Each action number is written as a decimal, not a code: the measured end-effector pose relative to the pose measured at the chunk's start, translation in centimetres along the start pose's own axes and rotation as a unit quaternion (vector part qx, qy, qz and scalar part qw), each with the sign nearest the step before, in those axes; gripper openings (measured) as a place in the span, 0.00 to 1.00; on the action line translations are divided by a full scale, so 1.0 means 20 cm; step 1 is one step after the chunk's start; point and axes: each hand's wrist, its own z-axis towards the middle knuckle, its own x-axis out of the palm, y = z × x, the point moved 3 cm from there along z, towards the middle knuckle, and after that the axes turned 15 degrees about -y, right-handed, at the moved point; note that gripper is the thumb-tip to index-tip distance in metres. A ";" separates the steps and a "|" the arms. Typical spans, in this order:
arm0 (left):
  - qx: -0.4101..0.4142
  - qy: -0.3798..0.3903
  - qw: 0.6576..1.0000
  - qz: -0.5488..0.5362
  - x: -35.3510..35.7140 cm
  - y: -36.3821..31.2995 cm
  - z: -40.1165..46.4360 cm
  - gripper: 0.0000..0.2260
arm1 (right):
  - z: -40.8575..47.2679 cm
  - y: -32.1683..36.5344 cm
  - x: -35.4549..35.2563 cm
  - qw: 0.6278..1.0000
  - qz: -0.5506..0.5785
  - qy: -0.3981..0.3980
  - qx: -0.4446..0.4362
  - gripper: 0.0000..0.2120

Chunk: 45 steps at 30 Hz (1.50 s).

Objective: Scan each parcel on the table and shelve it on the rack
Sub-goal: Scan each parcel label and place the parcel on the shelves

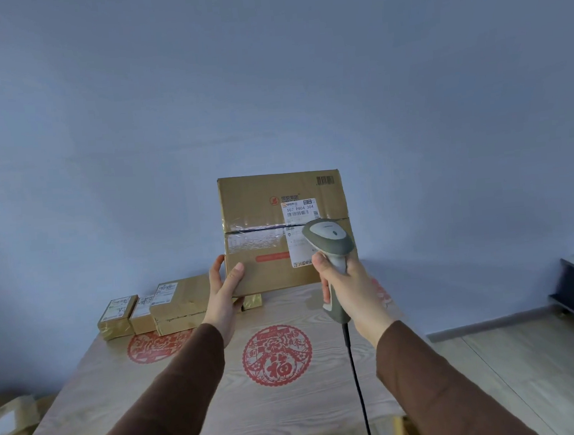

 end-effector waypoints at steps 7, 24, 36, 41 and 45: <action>-0.013 -0.009 1.000 -0.015 0.01 0.07 0.00 0.35 | 0.03 0.05 0.00 0.999 0.023 -0.029 -0.010 0.13; 0.006 -0.061 0.997 -0.042 0.23 0.10 0.10 0.30 | 0.42 0.16 -0.06 1.000 0.029 0.009 0.003 0.12; 0.017 -0.051 0.998 -0.031 0.22 0.04 0.16 0.29 | 0.42 0.17 -0.05 1.000 0.013 -0.001 -0.001 0.13; 0.024 -0.046 0.998 -0.030 0.22 0.04 0.16 0.33 | 0.41 0.18 -0.05 1.000 0.008 0.008 -0.014 0.08; 0.028 -0.048 0.998 -0.030 0.21 0.03 0.15 0.36 | 0.39 0.18 -0.05 1.000 0.003 0.012 -0.011 0.09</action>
